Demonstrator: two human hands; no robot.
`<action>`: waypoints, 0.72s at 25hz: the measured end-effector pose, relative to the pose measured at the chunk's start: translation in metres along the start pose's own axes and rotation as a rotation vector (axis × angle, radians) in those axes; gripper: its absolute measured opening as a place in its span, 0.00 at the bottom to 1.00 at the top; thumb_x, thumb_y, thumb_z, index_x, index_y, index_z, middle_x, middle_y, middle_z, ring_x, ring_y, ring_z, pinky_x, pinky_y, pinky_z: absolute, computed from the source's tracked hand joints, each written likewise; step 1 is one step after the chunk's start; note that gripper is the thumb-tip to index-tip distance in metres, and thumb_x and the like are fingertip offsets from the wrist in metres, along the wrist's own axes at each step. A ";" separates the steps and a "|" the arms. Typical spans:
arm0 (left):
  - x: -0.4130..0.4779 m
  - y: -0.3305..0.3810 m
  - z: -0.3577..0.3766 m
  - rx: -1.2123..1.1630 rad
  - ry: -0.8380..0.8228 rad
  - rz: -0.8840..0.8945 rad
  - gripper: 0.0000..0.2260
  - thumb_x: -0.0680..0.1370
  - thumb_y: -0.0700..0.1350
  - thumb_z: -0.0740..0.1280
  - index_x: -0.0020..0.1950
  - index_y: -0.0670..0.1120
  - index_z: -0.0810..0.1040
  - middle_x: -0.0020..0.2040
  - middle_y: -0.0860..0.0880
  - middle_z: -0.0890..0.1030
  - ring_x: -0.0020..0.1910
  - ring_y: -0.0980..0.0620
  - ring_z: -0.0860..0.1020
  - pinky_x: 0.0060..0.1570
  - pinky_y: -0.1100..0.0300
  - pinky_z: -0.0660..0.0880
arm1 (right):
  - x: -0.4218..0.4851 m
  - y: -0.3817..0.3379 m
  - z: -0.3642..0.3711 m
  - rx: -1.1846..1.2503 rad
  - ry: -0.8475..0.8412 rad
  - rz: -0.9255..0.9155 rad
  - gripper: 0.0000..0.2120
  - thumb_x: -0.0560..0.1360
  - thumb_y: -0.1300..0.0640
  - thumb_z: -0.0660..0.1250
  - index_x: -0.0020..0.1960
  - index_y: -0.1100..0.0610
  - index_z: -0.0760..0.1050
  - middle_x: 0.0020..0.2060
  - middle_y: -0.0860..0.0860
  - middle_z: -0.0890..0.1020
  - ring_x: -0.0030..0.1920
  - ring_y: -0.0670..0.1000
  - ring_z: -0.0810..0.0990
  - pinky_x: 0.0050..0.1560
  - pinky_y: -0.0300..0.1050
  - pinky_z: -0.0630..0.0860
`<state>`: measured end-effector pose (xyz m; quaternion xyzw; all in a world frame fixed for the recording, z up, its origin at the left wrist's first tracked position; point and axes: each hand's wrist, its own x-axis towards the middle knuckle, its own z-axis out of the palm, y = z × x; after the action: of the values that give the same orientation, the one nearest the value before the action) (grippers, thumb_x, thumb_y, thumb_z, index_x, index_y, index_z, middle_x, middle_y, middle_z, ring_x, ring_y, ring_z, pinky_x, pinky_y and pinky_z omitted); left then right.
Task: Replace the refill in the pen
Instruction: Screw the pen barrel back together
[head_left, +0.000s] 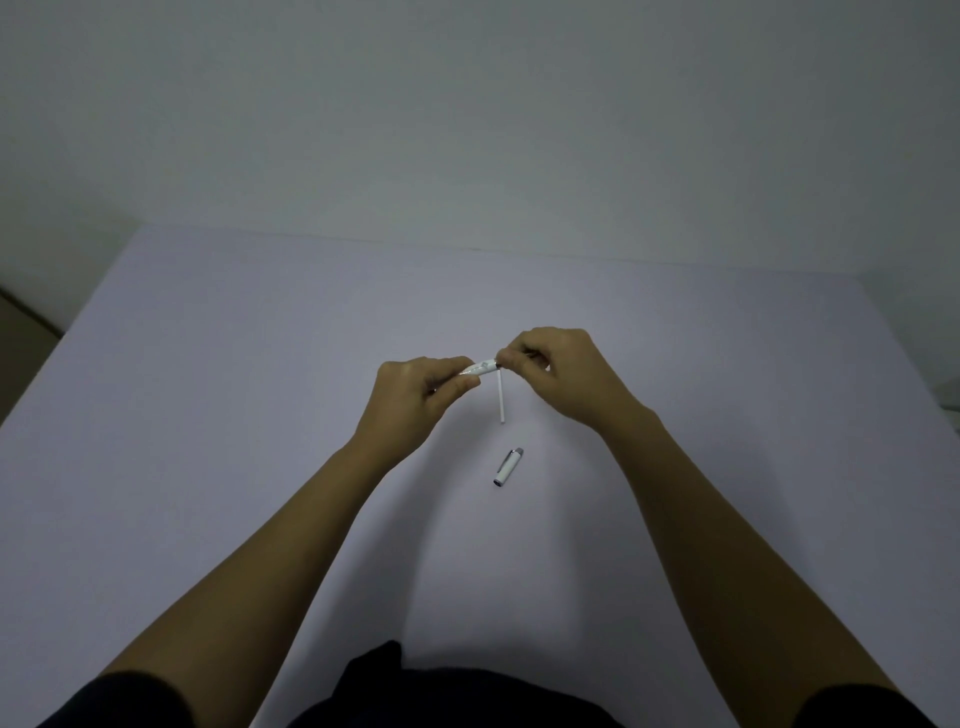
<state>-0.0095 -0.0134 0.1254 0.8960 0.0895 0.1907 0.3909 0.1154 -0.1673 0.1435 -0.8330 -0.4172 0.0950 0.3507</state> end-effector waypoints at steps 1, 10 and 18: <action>-0.001 -0.001 0.000 -0.012 0.004 -0.015 0.07 0.75 0.48 0.67 0.49 0.48 0.82 0.28 0.44 0.76 0.26 0.53 0.67 0.30 0.67 0.64 | 0.001 0.002 0.001 0.022 -0.004 0.014 0.11 0.76 0.49 0.63 0.45 0.54 0.81 0.35 0.49 0.80 0.36 0.44 0.75 0.37 0.35 0.69; -0.005 -0.011 -0.009 -0.031 0.044 -0.094 0.05 0.75 0.46 0.67 0.45 0.47 0.82 0.27 0.41 0.73 0.29 0.53 0.65 0.28 0.68 0.61 | -0.030 0.063 0.084 0.010 0.067 0.706 0.14 0.75 0.53 0.65 0.54 0.62 0.77 0.50 0.59 0.83 0.54 0.59 0.80 0.53 0.46 0.73; -0.010 -0.017 -0.011 0.005 0.021 -0.097 0.05 0.75 0.47 0.67 0.44 0.48 0.81 0.25 0.53 0.67 0.28 0.55 0.66 0.27 0.68 0.61 | -0.051 0.064 0.136 0.034 0.059 0.880 0.12 0.72 0.61 0.68 0.52 0.66 0.74 0.51 0.62 0.82 0.51 0.59 0.81 0.38 0.36 0.70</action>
<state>-0.0232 0.0027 0.1172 0.8896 0.1375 0.1807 0.3963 0.0619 -0.1632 -0.0058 -0.9278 -0.0112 0.2184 0.3022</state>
